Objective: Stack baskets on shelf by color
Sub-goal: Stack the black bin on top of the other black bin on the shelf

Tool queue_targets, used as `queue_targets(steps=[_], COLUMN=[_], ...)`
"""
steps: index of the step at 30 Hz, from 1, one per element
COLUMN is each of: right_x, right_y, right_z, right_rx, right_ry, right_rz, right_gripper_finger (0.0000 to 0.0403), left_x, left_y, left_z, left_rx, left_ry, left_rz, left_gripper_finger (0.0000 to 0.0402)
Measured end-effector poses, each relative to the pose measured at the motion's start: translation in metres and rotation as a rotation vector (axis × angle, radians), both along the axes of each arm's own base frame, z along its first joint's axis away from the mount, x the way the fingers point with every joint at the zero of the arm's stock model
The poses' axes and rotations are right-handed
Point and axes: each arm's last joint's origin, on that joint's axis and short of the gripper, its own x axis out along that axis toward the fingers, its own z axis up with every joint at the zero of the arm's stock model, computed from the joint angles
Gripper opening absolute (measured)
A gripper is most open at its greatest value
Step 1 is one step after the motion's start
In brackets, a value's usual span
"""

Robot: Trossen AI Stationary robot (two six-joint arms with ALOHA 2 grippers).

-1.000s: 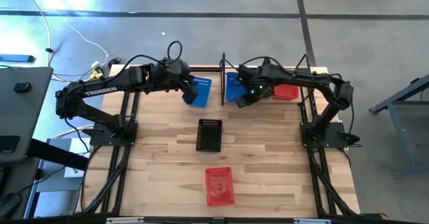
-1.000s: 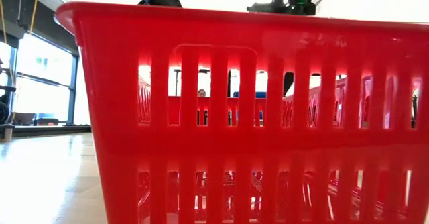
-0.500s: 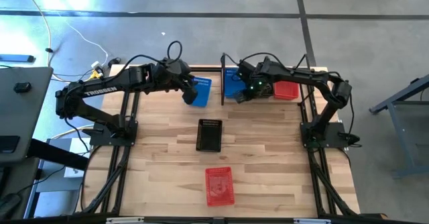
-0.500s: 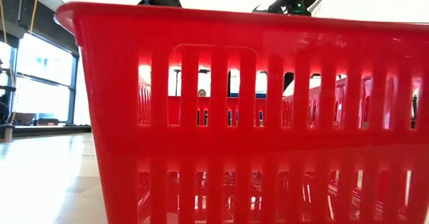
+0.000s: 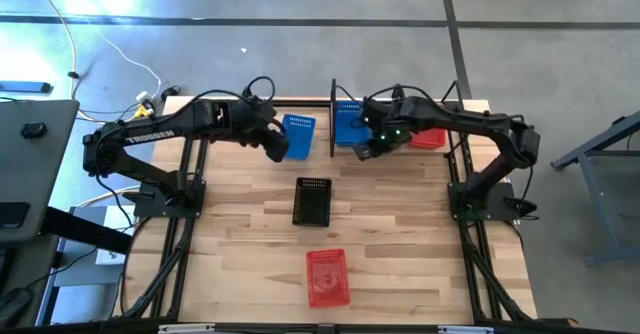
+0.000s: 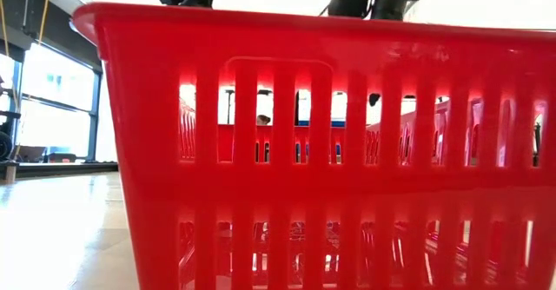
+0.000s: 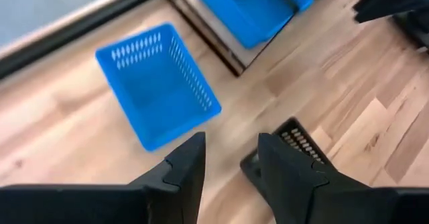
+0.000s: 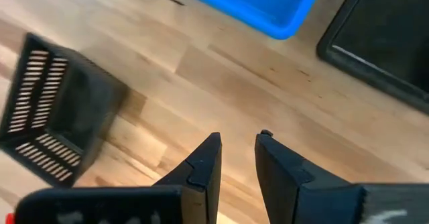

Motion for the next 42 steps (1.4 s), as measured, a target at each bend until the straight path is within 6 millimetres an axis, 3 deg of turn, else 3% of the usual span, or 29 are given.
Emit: queue_targets(steps=[15, 22, 32, 42], right_x=[0.015, 0.028, 0.029, 0.028], right_y=[0.064, 0.097, 0.118, 0.125], right_z=[0.014, 0.019, 0.020, 0.020], right_rx=[-0.008, -0.023, -0.031, -0.014], right_ry=[-0.099, -0.217, -0.234, -0.245], right_rz=[0.023, 0.159, 0.349, 0.479], right_gripper_finger=[0.0078, 0.0078, 0.0078, 0.0078], left_x=[0.011, 0.026, 0.047, 0.074], left_y=[-0.033, -0.039, -0.046, -0.052], left_z=[-0.011, -0.026, -0.051, -0.093], left_rx=[-0.094, -0.134, -0.213, -0.293], left_ry=[0.055, 0.106, 0.158, 0.263], left_rz=[-0.037, -0.021, 0.077, 0.165], left_gripper_finger=[0.0129, 0.0129, 0.0129, 0.0129])
